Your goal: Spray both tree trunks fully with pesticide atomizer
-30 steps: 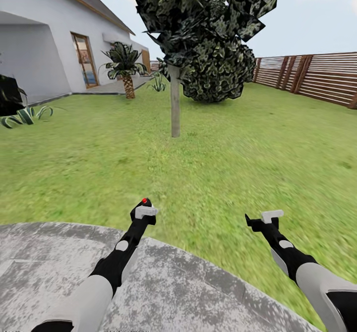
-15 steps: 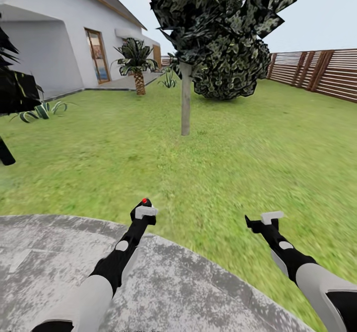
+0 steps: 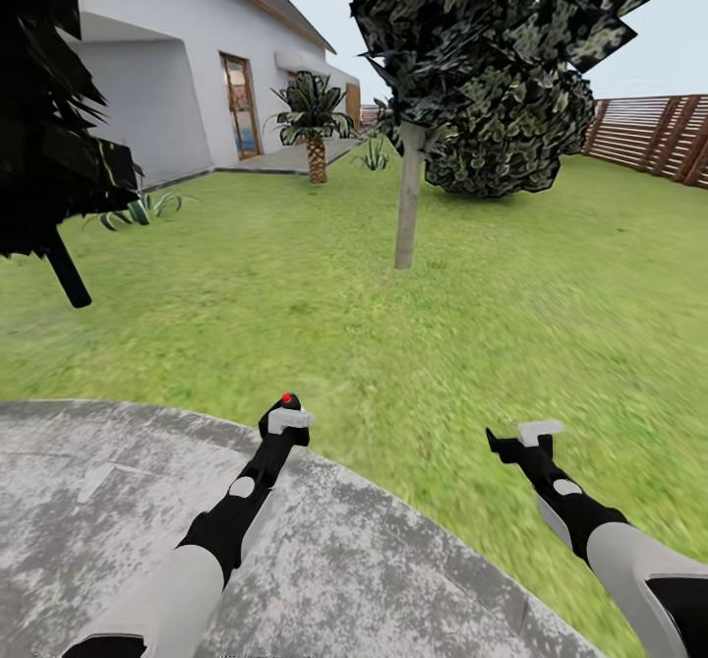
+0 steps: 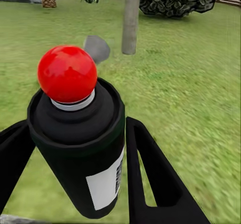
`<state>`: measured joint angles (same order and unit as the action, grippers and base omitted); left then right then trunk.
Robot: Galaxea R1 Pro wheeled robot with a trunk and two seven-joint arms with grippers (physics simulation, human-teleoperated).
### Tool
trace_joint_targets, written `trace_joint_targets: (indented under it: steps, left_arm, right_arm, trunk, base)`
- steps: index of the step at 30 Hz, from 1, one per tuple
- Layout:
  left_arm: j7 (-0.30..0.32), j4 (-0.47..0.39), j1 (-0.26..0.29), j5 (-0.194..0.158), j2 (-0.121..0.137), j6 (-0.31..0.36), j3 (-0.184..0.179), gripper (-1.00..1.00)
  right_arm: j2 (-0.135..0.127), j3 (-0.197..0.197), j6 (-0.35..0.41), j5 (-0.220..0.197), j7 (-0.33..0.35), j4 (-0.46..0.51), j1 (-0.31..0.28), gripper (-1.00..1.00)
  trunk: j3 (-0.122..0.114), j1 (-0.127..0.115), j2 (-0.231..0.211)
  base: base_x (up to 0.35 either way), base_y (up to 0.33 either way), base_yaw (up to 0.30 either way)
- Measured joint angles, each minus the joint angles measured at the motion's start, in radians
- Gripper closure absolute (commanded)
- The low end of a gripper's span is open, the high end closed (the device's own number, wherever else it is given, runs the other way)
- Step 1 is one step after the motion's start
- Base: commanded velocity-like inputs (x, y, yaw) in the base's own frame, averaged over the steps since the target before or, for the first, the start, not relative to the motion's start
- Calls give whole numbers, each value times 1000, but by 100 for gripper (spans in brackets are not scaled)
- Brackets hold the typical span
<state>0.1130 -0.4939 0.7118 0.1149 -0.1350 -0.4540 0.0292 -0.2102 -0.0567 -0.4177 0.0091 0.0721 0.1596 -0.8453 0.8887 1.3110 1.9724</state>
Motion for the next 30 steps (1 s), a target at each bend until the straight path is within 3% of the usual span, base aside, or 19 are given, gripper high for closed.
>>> trace_joint_targets:
  steps: [11, 21, 30]
  left_arm:
    - [0, 0, 0, 0, -1, 0, 0, 100]
    - [0, 0, 0, 0, -2, -2, 1, 100]
    - [0, 3, 0, 0, -2, -3, 2, 100]
  right_arm:
    - [3, -1, -1, 0, 0, 0, 0, -100]
    - [5, 0, -1, 0, 0, 0, 0, -100]
    - [5, 0, -1, 0, 0, 0, 0, -100]
  trunk:
    - [-26, -42, -77]
    - [-19, -42, -77]
    - [-19, -42, -77]
  base:
    - [0, 0, 270]
    - [-6, 0, 182]
    - [-293, 0, 5]
